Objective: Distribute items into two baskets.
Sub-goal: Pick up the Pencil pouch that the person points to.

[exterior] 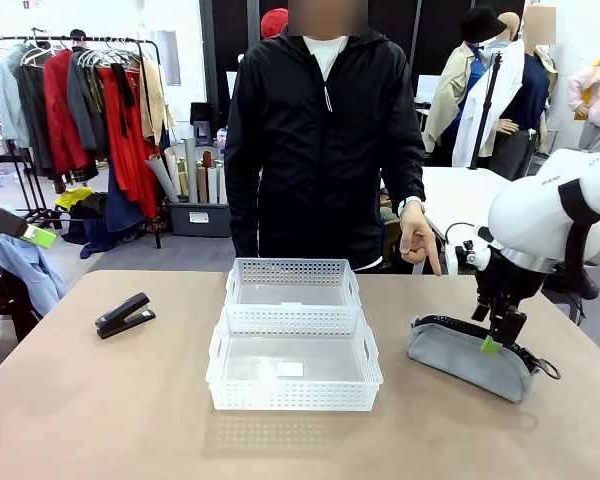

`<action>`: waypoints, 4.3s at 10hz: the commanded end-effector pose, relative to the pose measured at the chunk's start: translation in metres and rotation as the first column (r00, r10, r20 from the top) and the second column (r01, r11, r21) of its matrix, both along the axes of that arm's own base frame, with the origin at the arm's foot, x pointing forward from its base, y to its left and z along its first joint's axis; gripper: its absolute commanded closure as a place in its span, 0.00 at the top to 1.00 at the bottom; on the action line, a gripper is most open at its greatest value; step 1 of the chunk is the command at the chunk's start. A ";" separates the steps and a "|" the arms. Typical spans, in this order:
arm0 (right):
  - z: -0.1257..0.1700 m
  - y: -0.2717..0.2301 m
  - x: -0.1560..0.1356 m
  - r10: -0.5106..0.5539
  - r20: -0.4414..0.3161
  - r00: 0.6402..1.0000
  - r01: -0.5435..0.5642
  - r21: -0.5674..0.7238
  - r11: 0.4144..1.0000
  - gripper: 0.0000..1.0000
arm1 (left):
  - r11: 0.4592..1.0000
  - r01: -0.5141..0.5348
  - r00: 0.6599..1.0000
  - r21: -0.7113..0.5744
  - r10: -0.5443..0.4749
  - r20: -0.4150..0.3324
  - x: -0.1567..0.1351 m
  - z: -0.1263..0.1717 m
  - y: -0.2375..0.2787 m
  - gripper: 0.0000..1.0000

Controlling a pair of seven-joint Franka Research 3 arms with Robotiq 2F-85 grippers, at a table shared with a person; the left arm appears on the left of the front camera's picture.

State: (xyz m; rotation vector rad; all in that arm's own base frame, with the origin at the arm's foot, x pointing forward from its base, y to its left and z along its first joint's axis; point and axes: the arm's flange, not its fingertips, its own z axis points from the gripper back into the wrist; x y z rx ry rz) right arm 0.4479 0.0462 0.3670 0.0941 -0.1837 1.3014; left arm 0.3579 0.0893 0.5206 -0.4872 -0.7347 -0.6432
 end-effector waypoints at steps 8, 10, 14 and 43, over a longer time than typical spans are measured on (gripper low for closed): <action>-0.030 -0.001 0.021 -0.060 -0.050 0.997 0.058 -0.028 0.998 1.00 | 1.000 0.004 1.000 -0.017 -0.004 0.004 0.000 0.000 0.000 1.00; -0.029 0.000 0.022 -0.070 -0.072 0.995 0.067 -0.033 0.997 0.86 | 1.000 0.004 1.000 -0.017 -0.004 0.004 0.000 0.000 0.000 1.00; -0.029 -0.001 0.022 -0.065 -0.085 0.994 0.063 -0.032 0.998 0.06 | 1.000 0.004 1.000 -0.017 -0.004 0.004 0.000 0.000 0.000 1.00; 0.202 -0.032 -0.039 -0.777 -0.150 0.611 0.783 -0.030 0.622 0.00 | 1.000 0.004 1.000 -0.017 -0.004 0.004 0.000 0.000 0.000 1.00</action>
